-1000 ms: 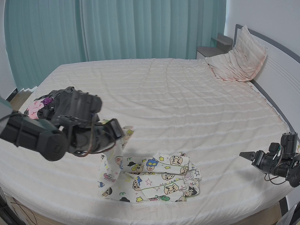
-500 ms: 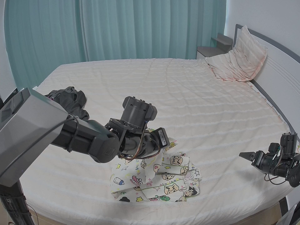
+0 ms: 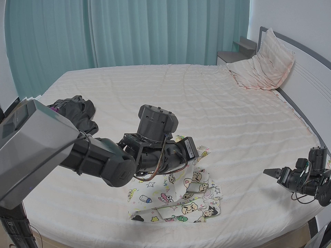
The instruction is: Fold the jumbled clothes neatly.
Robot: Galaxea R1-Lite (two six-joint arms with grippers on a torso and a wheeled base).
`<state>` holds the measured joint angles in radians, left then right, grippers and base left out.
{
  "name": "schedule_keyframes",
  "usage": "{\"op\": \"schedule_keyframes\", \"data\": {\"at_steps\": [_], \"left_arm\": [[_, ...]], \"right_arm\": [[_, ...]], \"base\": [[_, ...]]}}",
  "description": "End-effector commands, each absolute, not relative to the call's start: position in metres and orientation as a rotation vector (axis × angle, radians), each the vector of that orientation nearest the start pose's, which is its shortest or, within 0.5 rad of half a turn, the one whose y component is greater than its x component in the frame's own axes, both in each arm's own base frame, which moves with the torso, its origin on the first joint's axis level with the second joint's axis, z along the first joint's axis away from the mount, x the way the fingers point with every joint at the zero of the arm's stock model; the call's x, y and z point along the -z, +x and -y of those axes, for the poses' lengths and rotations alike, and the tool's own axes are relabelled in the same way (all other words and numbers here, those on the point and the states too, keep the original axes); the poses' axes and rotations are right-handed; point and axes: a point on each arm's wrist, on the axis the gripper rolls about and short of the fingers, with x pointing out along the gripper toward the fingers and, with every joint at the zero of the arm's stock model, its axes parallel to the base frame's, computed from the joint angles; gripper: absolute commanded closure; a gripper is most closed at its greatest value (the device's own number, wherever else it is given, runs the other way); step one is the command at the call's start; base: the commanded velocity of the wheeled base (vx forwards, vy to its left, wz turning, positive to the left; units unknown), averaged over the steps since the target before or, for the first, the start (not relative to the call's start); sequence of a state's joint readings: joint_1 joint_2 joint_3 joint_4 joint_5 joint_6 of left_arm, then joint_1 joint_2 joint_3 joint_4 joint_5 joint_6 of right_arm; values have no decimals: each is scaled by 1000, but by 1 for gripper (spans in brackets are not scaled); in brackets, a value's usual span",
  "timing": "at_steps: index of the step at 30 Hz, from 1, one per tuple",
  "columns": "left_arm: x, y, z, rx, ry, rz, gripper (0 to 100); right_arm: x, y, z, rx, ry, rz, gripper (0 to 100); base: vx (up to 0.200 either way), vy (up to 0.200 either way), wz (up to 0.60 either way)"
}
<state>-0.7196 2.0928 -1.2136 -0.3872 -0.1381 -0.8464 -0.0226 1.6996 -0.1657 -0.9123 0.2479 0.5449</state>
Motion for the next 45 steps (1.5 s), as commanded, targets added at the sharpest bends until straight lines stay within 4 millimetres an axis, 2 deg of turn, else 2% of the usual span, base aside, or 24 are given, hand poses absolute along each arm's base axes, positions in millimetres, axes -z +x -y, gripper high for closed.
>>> {"op": "schedule_keyframes", "data": {"at_steps": [1,12,17,19,21,22,24,27,29,35,45], "left_arm": [[-126,305,273,579,-634,-803,0],[-118,296,269,554,-613,-833,0],[-129,273,241,520,-638,-848,0],[-135,259,215,466,-693,-865,0],[-135,250,203,440,-715,-876,0],[-134,242,189,407,-738,-888,0],[-134,234,174,363,-778,-895,0],[-134,228,162,333,-815,-906,0],[-131,222,149,294,-845,-912,0],[-130,215,136,247,-934,-928,0],[-135,220,127,210,-1043,-925,0]], "right_arm": [[-65,203,-1,-44,609,-671,0],[-64,202,-3,-51,607,-678,0],[-64,200,-10,-81,600,-689,0],[-65,199,-17,-115,591,-696,0],[-65,198,-22,-132,586,-704,0],[-65,197,-28,-152,592,-715,0],[-66,197,-38,-173,620,-729,0],[-67,198,-49,-196,657,-745,0],[-68,203,-66,-231,681,-760,0],[-62,217,-88,-242,640,-772,0],[-47,233,-98,-235,619,-813,0]], "base": [[0,0,0],[0,0,0],[0,0,0],[0,0,0],[0,0,0],[0,0,0],[0,0,0],[0,0,0],[-200,0,0],[-133,0,0],[0,0,0]]}}
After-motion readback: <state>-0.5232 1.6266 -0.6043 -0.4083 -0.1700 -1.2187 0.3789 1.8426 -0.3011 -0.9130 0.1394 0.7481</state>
